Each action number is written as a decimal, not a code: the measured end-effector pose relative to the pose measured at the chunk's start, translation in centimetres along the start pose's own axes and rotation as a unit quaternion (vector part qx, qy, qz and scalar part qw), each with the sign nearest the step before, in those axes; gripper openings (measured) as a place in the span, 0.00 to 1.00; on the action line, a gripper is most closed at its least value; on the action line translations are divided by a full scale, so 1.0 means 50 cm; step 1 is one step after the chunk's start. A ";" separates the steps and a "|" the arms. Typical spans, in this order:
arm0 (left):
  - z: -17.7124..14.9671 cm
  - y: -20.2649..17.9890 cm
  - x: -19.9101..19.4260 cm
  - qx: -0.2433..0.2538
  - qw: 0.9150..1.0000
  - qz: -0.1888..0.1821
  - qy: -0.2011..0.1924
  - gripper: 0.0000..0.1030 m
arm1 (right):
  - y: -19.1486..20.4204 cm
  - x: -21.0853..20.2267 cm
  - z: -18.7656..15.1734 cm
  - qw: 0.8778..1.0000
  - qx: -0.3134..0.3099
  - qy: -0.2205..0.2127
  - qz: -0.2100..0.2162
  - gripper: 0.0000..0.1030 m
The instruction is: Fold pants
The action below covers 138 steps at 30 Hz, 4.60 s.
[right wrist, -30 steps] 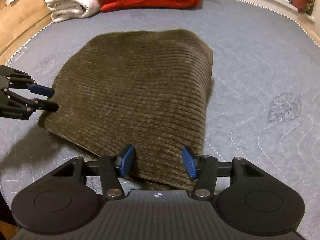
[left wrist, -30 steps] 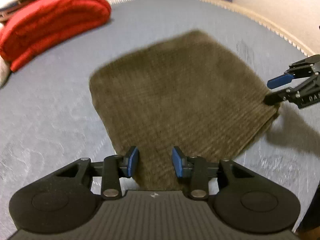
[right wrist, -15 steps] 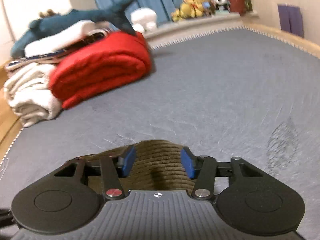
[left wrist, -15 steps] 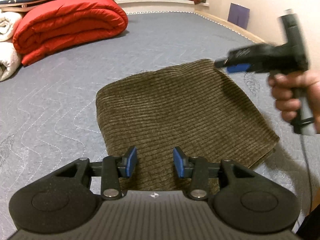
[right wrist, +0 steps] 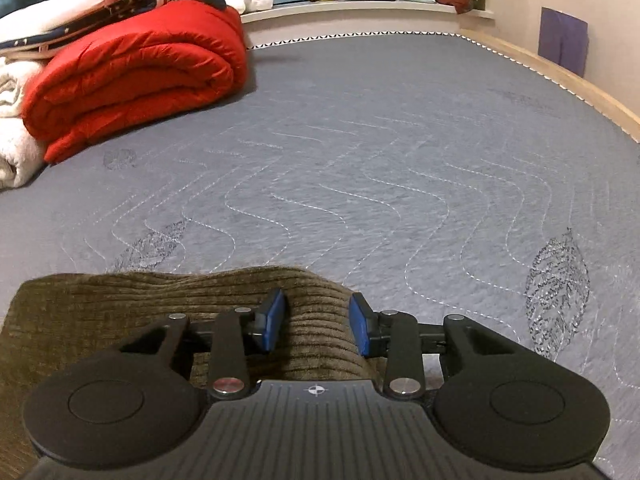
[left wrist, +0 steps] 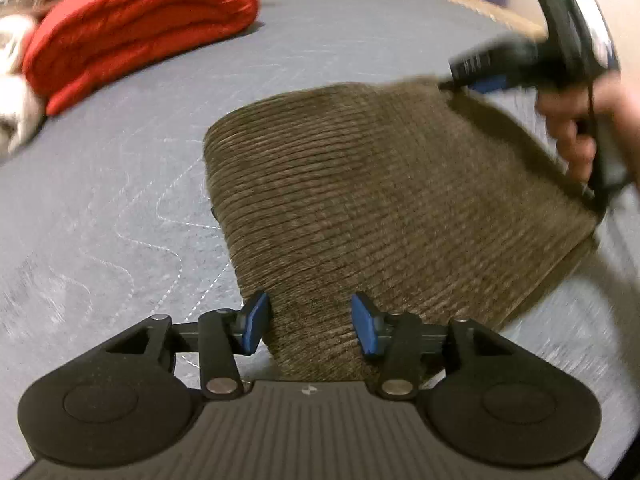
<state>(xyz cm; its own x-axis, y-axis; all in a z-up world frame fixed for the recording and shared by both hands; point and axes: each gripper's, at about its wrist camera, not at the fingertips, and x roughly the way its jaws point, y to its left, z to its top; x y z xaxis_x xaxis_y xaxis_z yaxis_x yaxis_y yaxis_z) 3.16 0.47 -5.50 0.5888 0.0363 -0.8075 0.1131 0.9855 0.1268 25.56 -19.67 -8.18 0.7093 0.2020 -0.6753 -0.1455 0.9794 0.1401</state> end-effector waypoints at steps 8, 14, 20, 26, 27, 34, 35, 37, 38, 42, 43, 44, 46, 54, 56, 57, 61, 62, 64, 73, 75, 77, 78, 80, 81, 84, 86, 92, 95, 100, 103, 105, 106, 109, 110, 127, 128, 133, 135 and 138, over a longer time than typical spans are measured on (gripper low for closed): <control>0.000 0.004 -0.071 -0.019 0.999 -0.019 -0.031 0.55 | 0.045 -0.162 -0.020 0.994 -0.099 -0.047 0.029 0.54; -0.039 0.012 -0.029 -0.026 0.999 -0.013 0.030 0.73 | 0.036 -0.160 -0.148 0.970 -0.208 0.110 0.055 0.63; -0.032 -0.007 -0.144 -0.036 0.998 0.017 -0.037 0.88 | 0.047 -0.290 -0.130 0.980 -0.195 0.021 0.042 0.68; -0.054 -0.050 -0.268 0.000 0.984 0.006 -0.176 1.00 | 0.053 -0.448 -0.119 0.992 -0.090 -0.062 0.070 0.92; -0.056 -0.052 -0.276 0.002 0.984 0.001 -0.181 1.00 | 0.053 -0.460 -0.125 0.992 -0.080 -0.059 0.076 0.92; -0.058 -0.007 -0.301 -0.125 0.986 0.022 -0.111 1.00 | 0.026 -0.478 -0.177 0.992 -0.091 -0.073 0.051 0.98; -0.063 -0.002 -0.298 -0.146 0.983 0.034 -0.105 1.00 | 0.012 -0.470 -0.189 0.993 -0.086 -0.076 0.040 0.98; -0.077 -0.006 -0.287 -0.165 0.979 0.061 -0.103 1.00 | -0.012 -0.436 -0.204 0.997 -0.062 -0.040 0.012 0.98; -0.081 -0.011 -0.274 -0.164 0.979 0.072 -0.097 1.00 | -0.015 -0.425 -0.207 0.999 -0.046 -0.024 0.008 0.98; -0.089 -0.043 -0.219 -0.151 0.987 0.050 -0.039 1.00 | -0.015 -0.403 -0.212 0.999 -0.037 -0.016 0.016 0.99; -0.087 -0.049 -0.210 -0.142 0.988 0.046 -0.035 1.00 | -0.011 -0.396 -0.212 0.999 -0.044 -0.010 0.010 0.99; -0.085 -0.054 -0.201 -0.137 0.989 0.049 -0.035 1.00 | -0.007 -0.391 -0.210 0.999 -0.048 -0.005 0.008 0.99; -0.080 -0.055 -0.194 -0.139 0.988 0.047 -0.038 1.00 | -0.004 -0.388 -0.212 0.999 -0.049 0.000 0.013 0.99; -0.076 -0.058 -0.185 -0.169 0.984 0.032 -0.036 1.00 | 0.011 -0.392 -0.210 0.997 -0.076 0.002 0.027 0.99; -0.075 -0.063 -0.183 -0.169 0.984 0.033 -0.038 1.00 | 0.012 -0.391 -0.209 0.997 -0.077 0.007 0.030 0.99; -0.075 -0.064 -0.183 -0.169 0.984 0.032 -0.040 1.00 | 0.014 -0.390 -0.210 0.996 -0.077 0.009 0.033 0.99; -0.076 -0.066 -0.183 -0.171 0.984 0.035 -0.040 1.00 | 0.026 -0.396 -0.212 0.995 -0.086 0.009 0.043 0.99; -0.077 -0.065 -0.182 -0.172 0.984 0.036 -0.039 1.00 | 0.029 -0.399 -0.212 0.995 -0.088 0.008 0.045 0.99; -0.078 -0.065 -0.182 -0.174 0.983 0.036 -0.038 1.00 | 0.034 -0.406 -0.214 0.995 -0.092 0.004 0.050 0.99; -0.082 -0.067 -0.183 -0.174 0.984 0.027 -0.031 1.00 | 0.033 -0.413 -0.221 0.994 -0.102 0.003 0.045 0.99; -0.082 -0.068 -0.184 -0.172 0.984 0.026 -0.032 1.00 | 0.033 -0.413 -0.222 0.994 -0.102 0.004 0.044 0.99; -0.083 -0.068 -0.185 -0.171 0.984 0.026 -0.032 1.00 | 0.034 -0.413 -0.222 0.994 -0.104 0.003 0.044 0.99; -0.083 -0.067 -0.185 -0.172 0.984 0.026 -0.032 1.00 | 0.035 -0.413 -0.222 0.994 -0.104 0.002 0.043 0.99; -0.083 -0.066 -0.186 -0.173 0.984 0.027 -0.032 1.00 | 0.035 -0.412 -0.222 0.994 -0.105 0.002 0.043 0.99; -0.083 -0.066 -0.186 -0.173 0.984 0.026 -0.032 1.00 | 0.036 -0.412 -0.222 0.994 -0.105 0.002 0.043 0.99; -0.083 -0.065 -0.188 -0.171 0.984 0.025 -0.033 1.00 | 0.039 -0.412 -0.224 0.993 -0.108 0.003 0.045 0.99; -0.083 -0.065 -0.188 -0.171 0.984 0.025 -0.034 1.00 | 0.043 -0.412 -0.226 0.993 -0.111 0.003 0.046 0.99; -0.083 -0.067 -0.189 -0.170 0.985 0.024 -0.035 1.00 | 0.044 -0.411 -0.226 0.993 -0.112 0.005 0.046 0.99; -0.082 -0.069 -0.189 -0.167 0.985 0.024 -0.036 1.00 | 0.044 -0.411 -0.226 0.993 -0.113 0.005 0.047 0.99; -0.082 -0.069 -0.190 -0.165 0.985 0.024 -0.037 1.00 | 0.044 -0.411 -0.226 0.993 -0.112 0.005 0.047 0.99; -0.082 -0.070 -0.190 -0.165 0.985 0.024 -0.037 1.00 | 0.042 -0.411 -0.224 0.992 -0.111 0.007 0.050 0.99; -0.083 -0.070 -0.191 -0.163 0.986 0.023 -0.038 1.00 | 0.043 -0.412 -0.225 0.992 -0.111 0.007 0.051 0.99; -0.082 -0.069 -0.191 -0.163 0.986 0.023 -0.038 1.00 | 0.043 -0.412 -0.225 0.992 -0.111 0.007 0.051 0.99; -0.082 -0.070 -0.191 -0.163 0.986 0.022 -0.038 1.00 | 0.044 -0.412 -0.225 0.993 -0.111 0.007 0.051 0.99; -0.082 -0.070 -0.192 -0.163 0.986 0.022 -0.038 1.00 | 0.044 -0.412 -0.225 0.992 -0.111 0.007 0.052 0.99; -0.080 -0.069 -0.196 -0.160 0.986 0.019 -0.045 1.00 | 0.041 -0.411 -0.227 0.992 -0.112 0.009 0.053 0.99; -0.080 -0.069 -0.196 -0.160 0.986 0.020 -0.046 1.00 | 0.041 -0.410 -0.226 0.992 -0.112 0.010 0.053 0.99; -0.081 -0.070 -0.197 -0.157 0.986 0.018 -0.047 1.00 | 0.041 -0.410 -0.225 0.992 -0.112 0.010 0.054 0.99; -0.082 -0.072 -0.198 -0.155 0.987 0.018 -0.050 1.00 | 0.039 -0.411 -0.224 0.992 -0.113 0.010 0.055 0.99; -0.082 -0.070 -0.198 -0.155 0.986 0.017 -0.051 1.00 | 0.039 -0.411 -0.224 0.992 -0.112 0.010 0.055 0.99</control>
